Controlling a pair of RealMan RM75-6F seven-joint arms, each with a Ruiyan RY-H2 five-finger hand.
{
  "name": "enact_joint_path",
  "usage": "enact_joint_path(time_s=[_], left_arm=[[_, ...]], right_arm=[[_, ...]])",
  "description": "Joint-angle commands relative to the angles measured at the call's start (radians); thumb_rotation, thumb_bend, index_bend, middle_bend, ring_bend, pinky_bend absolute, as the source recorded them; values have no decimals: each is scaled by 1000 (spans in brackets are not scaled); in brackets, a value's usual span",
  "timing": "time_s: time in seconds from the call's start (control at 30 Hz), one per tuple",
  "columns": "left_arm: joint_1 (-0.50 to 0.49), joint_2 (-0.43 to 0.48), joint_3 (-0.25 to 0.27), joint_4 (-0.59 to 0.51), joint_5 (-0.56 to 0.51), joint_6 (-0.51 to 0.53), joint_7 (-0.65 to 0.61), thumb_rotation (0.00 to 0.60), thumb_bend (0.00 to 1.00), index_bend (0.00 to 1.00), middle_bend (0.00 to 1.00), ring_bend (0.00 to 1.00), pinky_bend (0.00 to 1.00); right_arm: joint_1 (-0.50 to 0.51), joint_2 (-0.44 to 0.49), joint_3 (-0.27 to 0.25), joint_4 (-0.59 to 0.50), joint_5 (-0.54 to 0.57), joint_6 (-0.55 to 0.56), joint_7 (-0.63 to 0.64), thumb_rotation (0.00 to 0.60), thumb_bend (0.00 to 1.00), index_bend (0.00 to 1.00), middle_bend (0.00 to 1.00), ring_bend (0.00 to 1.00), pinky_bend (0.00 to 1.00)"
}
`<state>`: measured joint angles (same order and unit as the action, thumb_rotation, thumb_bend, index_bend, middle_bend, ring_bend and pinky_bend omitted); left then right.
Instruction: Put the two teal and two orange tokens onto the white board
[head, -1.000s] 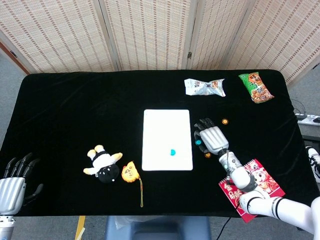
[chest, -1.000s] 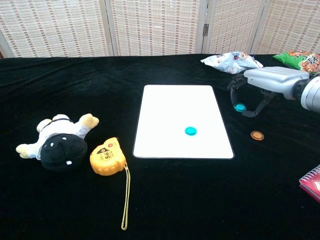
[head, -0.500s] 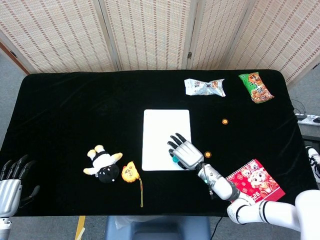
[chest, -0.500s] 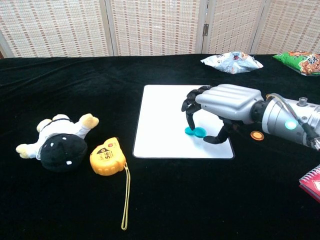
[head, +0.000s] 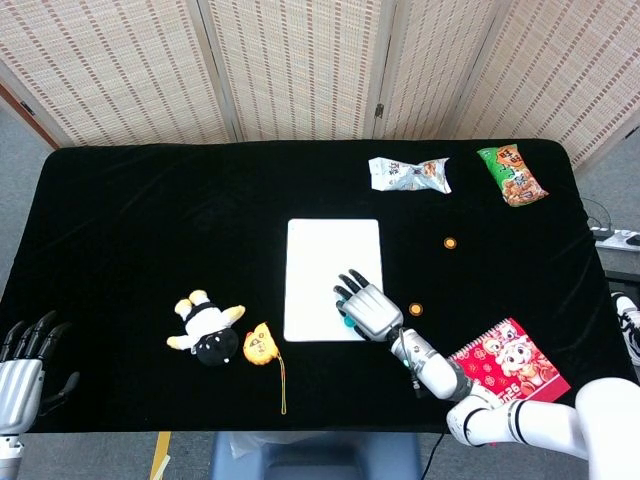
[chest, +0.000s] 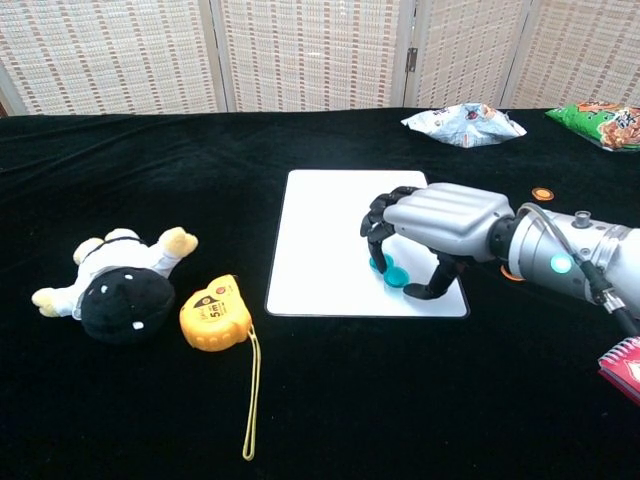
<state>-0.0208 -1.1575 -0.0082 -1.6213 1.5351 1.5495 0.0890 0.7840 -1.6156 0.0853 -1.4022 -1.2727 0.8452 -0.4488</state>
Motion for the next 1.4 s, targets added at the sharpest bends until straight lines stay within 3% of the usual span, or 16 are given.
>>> enact_joint_path(time_s=[0.03, 0.37, 0.63, 0.73, 0.9, 1.13, 1.4], left_arm=[[0, 0, -1, 0, 0, 0, 0, 600, 363, 190, 96, 136, 0], [1, -1, 0, 2, -2, -1, -1, 600, 363, 187, 97, 136, 0], [1, -4, -1, 8, -5, -5, -4, 600, 363, 177, 97, 136, 0], [0, -3, -2, 9, -4, -6, -4, 600, 363, 175, 97, 136, 0], [-3, -2, -5, 9, -3, -7, -6, 600, 363, 174, 97, 136, 0], [-11, -7, -7, 4, 4, -13, 1, 600, 363, 174, 97, 136, 0], [-22, -7, -9, -13, 18, -16, 18, 600, 363, 174, 97, 136, 0]], right_arm=[[0, -2, -2, 3, 0, 0, 2, 600, 270, 467, 149, 1, 0], [5, -11, -1, 10, -3, 6, 5, 600, 270, 453, 147, 2, 0], [5, -7, -3, 7, 0, 9, 7, 600, 270, 254, 145, 2, 0], [-2, 3, 0, -4, -3, 24, 17, 600, 270, 230, 144, 4, 0], [-46, 60, 7, -44, 0, 91, 52, 600, 270, 229, 144, 6, 0], [-133, 160, -34, -77, 6, 156, 92, 600, 270, 288, 144, 5, 0], [-203, 179, -80, -31, 12, 162, 159, 600, 270, 343, 144, 3, 0]])
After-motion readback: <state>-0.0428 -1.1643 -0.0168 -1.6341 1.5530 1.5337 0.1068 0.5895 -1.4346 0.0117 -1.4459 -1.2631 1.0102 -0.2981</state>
